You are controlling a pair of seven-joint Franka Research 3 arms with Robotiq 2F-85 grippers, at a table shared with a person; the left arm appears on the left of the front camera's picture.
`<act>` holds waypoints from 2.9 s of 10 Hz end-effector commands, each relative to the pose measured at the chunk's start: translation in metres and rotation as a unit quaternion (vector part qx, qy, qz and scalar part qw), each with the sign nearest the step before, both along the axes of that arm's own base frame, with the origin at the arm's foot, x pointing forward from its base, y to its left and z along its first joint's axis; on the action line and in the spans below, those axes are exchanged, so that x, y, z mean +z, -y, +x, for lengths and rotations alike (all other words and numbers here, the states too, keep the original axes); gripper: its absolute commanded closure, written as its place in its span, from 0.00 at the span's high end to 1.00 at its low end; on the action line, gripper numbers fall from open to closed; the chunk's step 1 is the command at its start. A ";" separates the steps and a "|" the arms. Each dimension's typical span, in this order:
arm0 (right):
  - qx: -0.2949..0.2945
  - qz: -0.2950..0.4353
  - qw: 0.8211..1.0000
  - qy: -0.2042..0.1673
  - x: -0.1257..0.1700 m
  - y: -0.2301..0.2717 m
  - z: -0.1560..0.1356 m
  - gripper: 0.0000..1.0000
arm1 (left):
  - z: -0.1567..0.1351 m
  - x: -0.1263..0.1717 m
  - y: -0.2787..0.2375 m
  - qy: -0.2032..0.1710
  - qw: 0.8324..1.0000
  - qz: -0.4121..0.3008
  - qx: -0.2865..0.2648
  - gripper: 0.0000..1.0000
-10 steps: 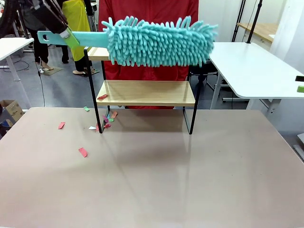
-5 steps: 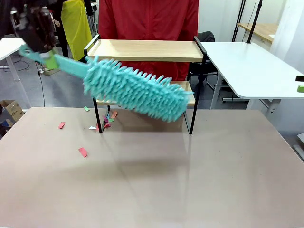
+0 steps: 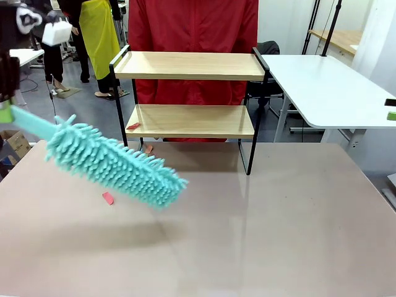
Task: Clean the shelf.
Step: Clean the specific section of the Shelf indicated by the human with the Duster, then hand the Duster back to the human.
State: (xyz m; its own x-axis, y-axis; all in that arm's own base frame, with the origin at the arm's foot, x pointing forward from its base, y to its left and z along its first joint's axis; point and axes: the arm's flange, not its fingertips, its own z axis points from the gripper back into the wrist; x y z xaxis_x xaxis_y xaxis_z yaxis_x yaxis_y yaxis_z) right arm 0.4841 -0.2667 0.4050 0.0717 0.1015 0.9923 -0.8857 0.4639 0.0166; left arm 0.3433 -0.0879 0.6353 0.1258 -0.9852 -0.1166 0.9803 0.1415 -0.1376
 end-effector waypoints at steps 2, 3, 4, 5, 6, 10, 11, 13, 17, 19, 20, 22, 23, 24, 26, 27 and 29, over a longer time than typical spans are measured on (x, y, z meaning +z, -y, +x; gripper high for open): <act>0.001 -0.002 1.000 0.003 0.004 -0.002 0.000 1.00 | -0.001 -0.022 -0.040 -0.015 1.000 0.016 0.021 0.13; 0.001 -0.002 1.000 0.003 0.004 -0.002 0.000 1.00 | 0.001 -0.024 -0.046 -0.009 0.999 0.005 0.031 0.13; 0.001 -0.002 1.000 0.003 0.004 -0.002 0.000 1.00 | 0.004 -0.027 -0.050 0.006 0.999 0.005 0.037 0.13; 0.001 -0.002 1.000 0.003 0.004 -0.002 0.000 1.00 | 0.004 -0.025 -0.041 -0.022 0.999 0.016 0.035 0.13; 0.001 -0.002 1.000 0.003 0.004 -0.002 0.000 1.00 | 0.004 -0.025 -0.041 -0.022 0.999 0.016 0.035 0.13; 0.001 -0.002 1.000 0.003 0.004 -0.002 0.000 1.00 | 0.004 -0.025 -0.041 -0.022 0.999 0.016 0.035 0.13; 0.001 -0.002 1.000 0.003 0.004 -0.002 0.000 1.00 | 0.004 -0.025 -0.041 -0.022 0.999 0.016 0.035 0.13; 0.001 -0.002 1.000 0.003 0.004 -0.002 0.000 1.00 | 0.004 -0.025 -0.041 -0.022 0.999 0.016 0.035 0.13; 0.001 -0.002 1.000 0.003 0.004 -0.002 0.000 1.00 | 0.004 -0.025 -0.041 -0.022 0.999 0.016 0.035 0.13; 0.001 -0.002 1.000 0.003 0.004 -0.002 0.000 1.00 | 0.004 -0.025 -0.041 -0.022 0.999 0.016 0.035 0.13; 0.001 -0.002 1.000 0.003 0.004 -0.002 0.000 1.00 | 0.004 -0.025 -0.041 -0.022 0.999 0.016 0.035 0.13; 0.001 -0.002 1.000 0.003 0.004 -0.002 0.000 1.00 | 0.004 -0.025 -0.041 -0.022 0.999 0.016 0.035 0.13; 0.000 0.000 1.000 0.000 0.000 0.000 0.000 1.00 | 0.005 -0.028 -0.040 -0.019 0.999 0.015 0.034 0.13; 0.023 0.005 1.000 0.004 0.026 -0.013 -0.007 1.00 | 0.015 -0.031 -0.049 -0.029 0.998 -0.015 0.055 0.13; 0.084 0.014 0.996 -0.004 0.065 -0.045 -0.026 1.00 | 0.021 -0.048 -0.051 -0.040 0.996 -0.070 0.036 0.13; 0.114 0.021 0.993 -0.012 0.077 -0.061 -0.036 1.00 | 0.022 -0.052 -0.053 -0.042 0.995 -0.090 0.032 0.13; 0.156 0.040 0.987 -0.029 0.097 -0.098 -0.060 1.00 | 0.021 -0.060 -0.052 -0.045 0.989 -0.139 0.021 0.13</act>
